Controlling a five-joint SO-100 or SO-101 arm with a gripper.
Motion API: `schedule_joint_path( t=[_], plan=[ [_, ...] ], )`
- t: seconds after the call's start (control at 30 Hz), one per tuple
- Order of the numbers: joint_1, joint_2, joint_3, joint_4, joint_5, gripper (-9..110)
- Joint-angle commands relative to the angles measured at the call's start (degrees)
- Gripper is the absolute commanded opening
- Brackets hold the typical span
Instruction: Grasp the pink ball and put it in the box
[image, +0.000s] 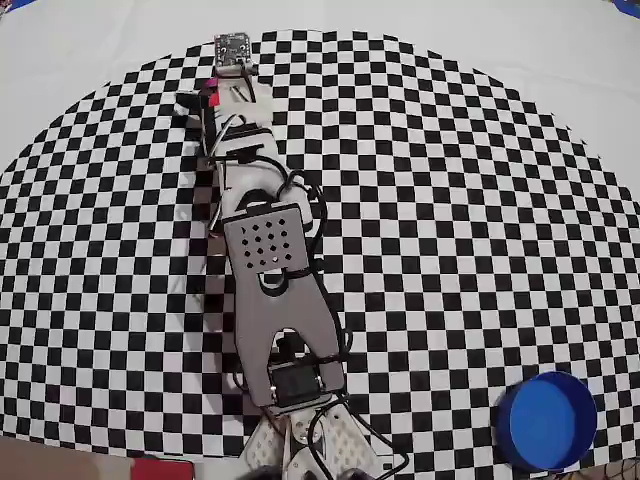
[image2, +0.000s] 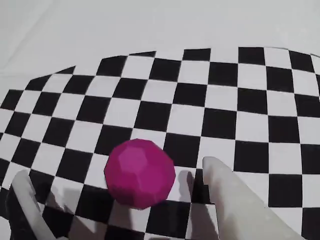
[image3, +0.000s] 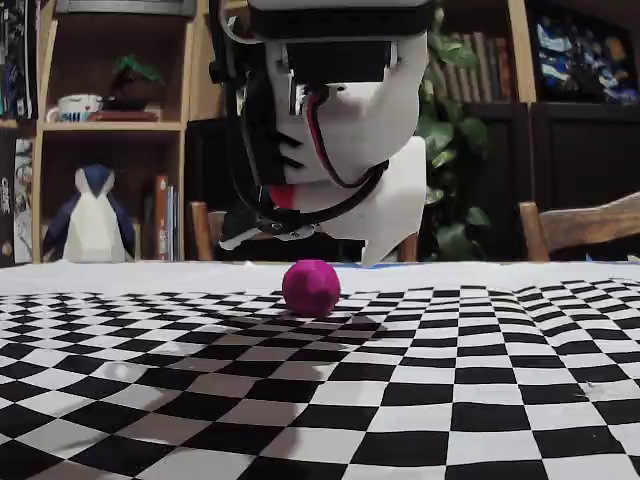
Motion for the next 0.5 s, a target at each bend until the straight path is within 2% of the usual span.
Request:
schedule_joint_path(
  t=[0.0, 0.47],
  plan=[
    [-0.3, 0.2, -2.8, 0.3, -0.4, 43],
    [-0.3, -3.3, -7.6, 1.1, -0.4, 43]
  ],
)
